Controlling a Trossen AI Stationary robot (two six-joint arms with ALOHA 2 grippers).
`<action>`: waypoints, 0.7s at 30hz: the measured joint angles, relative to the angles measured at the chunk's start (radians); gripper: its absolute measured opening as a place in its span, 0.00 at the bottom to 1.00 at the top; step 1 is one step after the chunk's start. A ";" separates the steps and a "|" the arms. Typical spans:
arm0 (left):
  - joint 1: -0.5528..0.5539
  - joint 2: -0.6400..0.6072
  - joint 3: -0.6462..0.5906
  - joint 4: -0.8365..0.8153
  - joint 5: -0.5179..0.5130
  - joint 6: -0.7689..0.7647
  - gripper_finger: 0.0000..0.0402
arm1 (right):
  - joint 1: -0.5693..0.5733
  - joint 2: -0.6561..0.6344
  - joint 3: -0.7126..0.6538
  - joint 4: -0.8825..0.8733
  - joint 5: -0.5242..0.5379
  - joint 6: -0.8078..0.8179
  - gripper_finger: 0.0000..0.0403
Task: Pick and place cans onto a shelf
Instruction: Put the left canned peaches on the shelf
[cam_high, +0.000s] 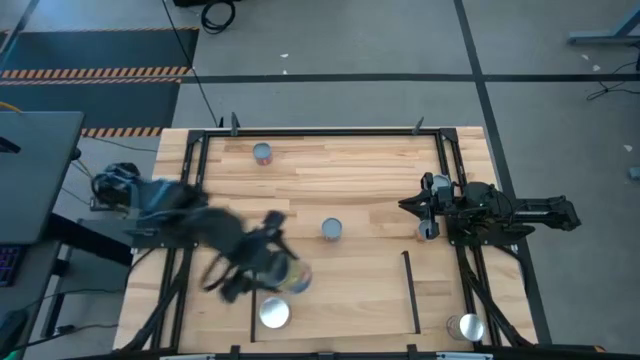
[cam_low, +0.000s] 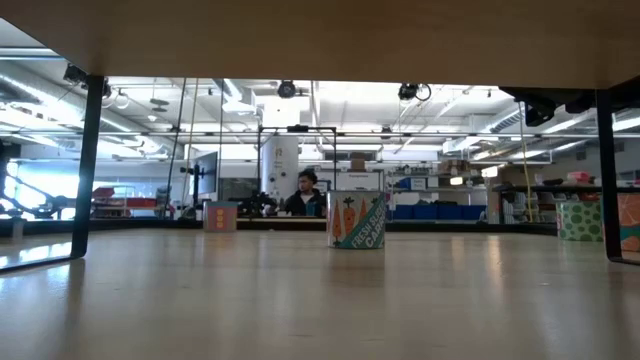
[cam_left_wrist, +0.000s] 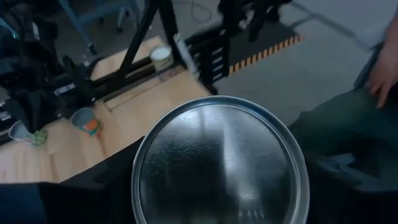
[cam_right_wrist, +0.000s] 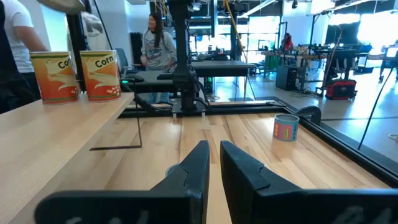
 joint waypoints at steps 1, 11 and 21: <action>0.035 0.018 0.000 0.009 0.028 0.023 0.78 | 0.000 0.000 0.000 0.000 0.000 0.000 0.12; 0.294 0.301 0.329 -0.167 0.226 0.180 0.78 | 0.000 0.000 0.000 0.000 0.000 0.000 0.12; 0.297 0.424 0.288 -0.324 0.216 0.012 0.79 | 0.000 0.000 0.000 0.000 0.000 0.000 0.12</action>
